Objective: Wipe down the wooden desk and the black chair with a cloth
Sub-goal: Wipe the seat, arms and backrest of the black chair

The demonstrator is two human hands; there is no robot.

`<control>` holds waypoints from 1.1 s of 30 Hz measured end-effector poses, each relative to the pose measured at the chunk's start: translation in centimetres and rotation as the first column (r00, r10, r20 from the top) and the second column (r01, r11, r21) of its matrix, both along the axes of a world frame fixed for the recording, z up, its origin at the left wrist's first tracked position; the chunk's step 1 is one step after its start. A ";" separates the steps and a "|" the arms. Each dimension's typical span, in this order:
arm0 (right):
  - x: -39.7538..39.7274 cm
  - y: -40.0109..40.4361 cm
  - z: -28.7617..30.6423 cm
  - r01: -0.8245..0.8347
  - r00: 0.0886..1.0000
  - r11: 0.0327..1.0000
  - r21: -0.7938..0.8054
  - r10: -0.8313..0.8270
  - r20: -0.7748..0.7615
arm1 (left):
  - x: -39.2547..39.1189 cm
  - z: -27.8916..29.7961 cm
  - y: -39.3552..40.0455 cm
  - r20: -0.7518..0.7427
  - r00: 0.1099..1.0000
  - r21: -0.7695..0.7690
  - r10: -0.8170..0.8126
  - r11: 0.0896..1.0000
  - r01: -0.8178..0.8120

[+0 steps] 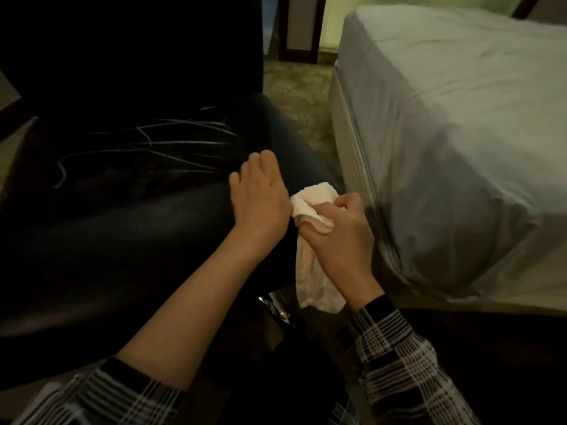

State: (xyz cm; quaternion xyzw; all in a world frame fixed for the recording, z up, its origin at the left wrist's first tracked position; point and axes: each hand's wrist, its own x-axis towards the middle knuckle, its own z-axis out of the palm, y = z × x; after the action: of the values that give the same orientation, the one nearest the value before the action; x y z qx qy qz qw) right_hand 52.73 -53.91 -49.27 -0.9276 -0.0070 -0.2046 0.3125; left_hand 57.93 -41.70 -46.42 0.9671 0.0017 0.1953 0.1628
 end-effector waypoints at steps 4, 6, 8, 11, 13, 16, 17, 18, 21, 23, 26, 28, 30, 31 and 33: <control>0.0 -2.7 -0.2 0.077 0.997 0.992 0.102 -0.073 -0.039 | 2.3 -0.2 -1.4 0.001 1.000 -0.033 -0.013 0.999 0.013; -0.1 -3.2 -0.4 0.049 0.998 0.994 0.094 -0.046 -0.036 | 2.6 -1.0 -1.1 -0.014 1.000 -0.048 -0.010 0.999 0.009; 0.0 -3.1 -0.6 0.019 1.000 0.997 0.071 -0.017 -0.021 | 2.5 -1.7 -0.7 -0.020 1.000 -0.052 0.000 0.999 -0.001; 3.1 -2.4 0.2 0.017 1.000 1.000 0.003 -0.017 0.003 | 2.4 -2.2 -0.5 -0.028 0.999 0.003 -0.016 1.000 0.016; 7.3 -1.9 1.3 0.039 0.999 0.999 -0.015 -0.039 -0.030 | 2.5 -2.1 -0.4 -0.036 0.999 0.024 -0.018 1.000 0.019; 11.1 -2.4 1.8 0.014 0.995 0.986 0.165 0.003 -0.101 | 2.7 -2.0 -0.3 -0.051 0.998 0.034 -0.034 0.999 0.036; 10.7 -2.9 1.5 0.008 0.994 0.991 0.134 0.006 -0.106 | 2.9 -2.0 -0.2 -0.052 0.998 0.046 -0.045 0.998 0.047; 9.5 -3.4 1.1 0.008 0.993 0.995 0.102 0.005 -0.119 | 3.0 -2.0 -0.1 -0.055 0.997 0.057 -0.052 0.997 0.055; 3.2 -4.7 -0.8 -0.004 0.994 0.991 0.134 0.019 -0.107 | 2.7 -2.2 0.2 -0.058 0.996 0.062 -0.068 0.996 0.071; -0.2 -4.9 -1.4 -0.015 0.995 0.986 0.164 0.032 -0.099 | 2.0 -2.2 0.7 -0.054 0.995 0.062 -0.088 0.994 0.091; 0.6 -4.2 -0.5 -0.095 0.992 0.991 0.089 0.102 -0.074 | 1.4 -1.9 1.5 -0.084 0.992 0.049 -0.099 0.993 0.103; 3.6 -3.6 -0.1 -0.082 0.994 0.992 0.101 0.089 -0.063 | 1.2 -1.5 1.4 -0.131 0.989 0.068 -0.074 0.994 0.083; 5.7 -3.0 0.1 -0.044 0.993 0.980 0.192 0.063 -0.095 | 1.5 -1.1 0.8 -0.163 0.986 0.080 -0.033 0.996 0.047; 5.7 -2.8 0.2 -0.028 0.993 0.982 0.189 0.048 -0.105 | 1.8 -0.9 0.6 -0.172 0.985 0.094 -0.011 0.995 0.027; 3.4 -2.4 0.3 -0.030 0.989 0.986 0.166 0.053 -0.136 | 2.5 -0.6 0.2 -0.174 0.984 0.134 0.033 0.991 -0.009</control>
State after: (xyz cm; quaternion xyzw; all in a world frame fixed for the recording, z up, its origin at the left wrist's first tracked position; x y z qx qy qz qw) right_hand 56.17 -56.31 -48.95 -0.9105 0.0124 -0.1324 0.3915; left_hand 60.47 -41.46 -47.02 0.9892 0.0132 0.1108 0.0952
